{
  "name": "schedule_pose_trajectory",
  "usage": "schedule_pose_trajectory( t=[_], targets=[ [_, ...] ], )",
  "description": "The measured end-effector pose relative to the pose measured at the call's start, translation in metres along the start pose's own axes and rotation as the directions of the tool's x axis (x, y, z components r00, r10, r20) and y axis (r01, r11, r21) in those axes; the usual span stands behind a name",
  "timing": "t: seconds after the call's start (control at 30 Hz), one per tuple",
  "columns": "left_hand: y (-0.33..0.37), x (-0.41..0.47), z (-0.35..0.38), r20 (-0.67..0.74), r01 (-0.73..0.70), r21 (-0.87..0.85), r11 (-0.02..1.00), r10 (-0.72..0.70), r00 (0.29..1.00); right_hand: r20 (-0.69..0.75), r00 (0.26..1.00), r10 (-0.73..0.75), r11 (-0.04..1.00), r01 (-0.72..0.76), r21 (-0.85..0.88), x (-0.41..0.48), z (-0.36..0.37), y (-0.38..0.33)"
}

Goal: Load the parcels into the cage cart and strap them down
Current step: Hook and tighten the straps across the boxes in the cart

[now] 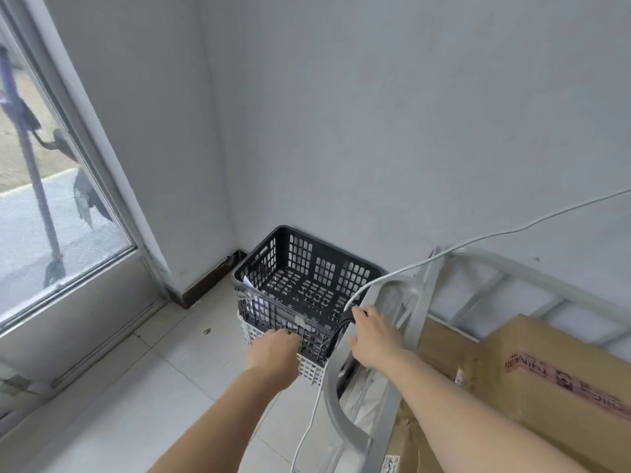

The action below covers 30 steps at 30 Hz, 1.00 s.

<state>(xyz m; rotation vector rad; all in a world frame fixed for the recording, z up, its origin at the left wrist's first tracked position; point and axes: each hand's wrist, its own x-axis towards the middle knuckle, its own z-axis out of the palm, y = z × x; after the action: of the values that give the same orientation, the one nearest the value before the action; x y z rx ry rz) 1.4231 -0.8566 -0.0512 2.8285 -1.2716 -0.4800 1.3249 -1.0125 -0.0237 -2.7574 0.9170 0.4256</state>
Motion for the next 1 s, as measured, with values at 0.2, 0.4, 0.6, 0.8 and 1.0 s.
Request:
schedule_pose_trajectory(
  t=[0.2, 0.4, 0.6, 0.8, 1.0],
  targets=[
    [-0.011, 0.024, 0.012, 0.031, -0.017, -0.063, 0.998, 0.019, 0.999, -0.107, 0.985, 0.134, 0.988, -0.125, 0.088, 0.019, 0.003, -0.014],
    [0.009, 0.034, -0.001, 0.02, -0.008, -0.243, 0.97, 0.013, 1.0, 0.097, 0.97, 0.224, 0.854, -0.243, 0.46, 0.024, 0.0, -0.024],
    [0.038, 0.032, -0.04, 0.018, 0.084, -0.617, 0.782, -0.092, 0.996, 0.054, 0.966, 0.253, 0.446, -0.166, 0.88, 0.007, -0.038, -0.022],
    [0.071, 0.007, -0.093, 0.01, 0.008, -0.915, 0.404, 0.003, 1.0, -0.04, 0.954, 0.298, 0.119, 0.004, 0.993, -0.024, -0.086, -0.007],
    [0.12, -0.028, -0.138, -0.122, -0.123, -0.992, -0.004, -0.081, 0.989, -0.13, 0.963, 0.238, -0.018, 0.139, 0.99, -0.077, -0.117, 0.021]
  ],
)
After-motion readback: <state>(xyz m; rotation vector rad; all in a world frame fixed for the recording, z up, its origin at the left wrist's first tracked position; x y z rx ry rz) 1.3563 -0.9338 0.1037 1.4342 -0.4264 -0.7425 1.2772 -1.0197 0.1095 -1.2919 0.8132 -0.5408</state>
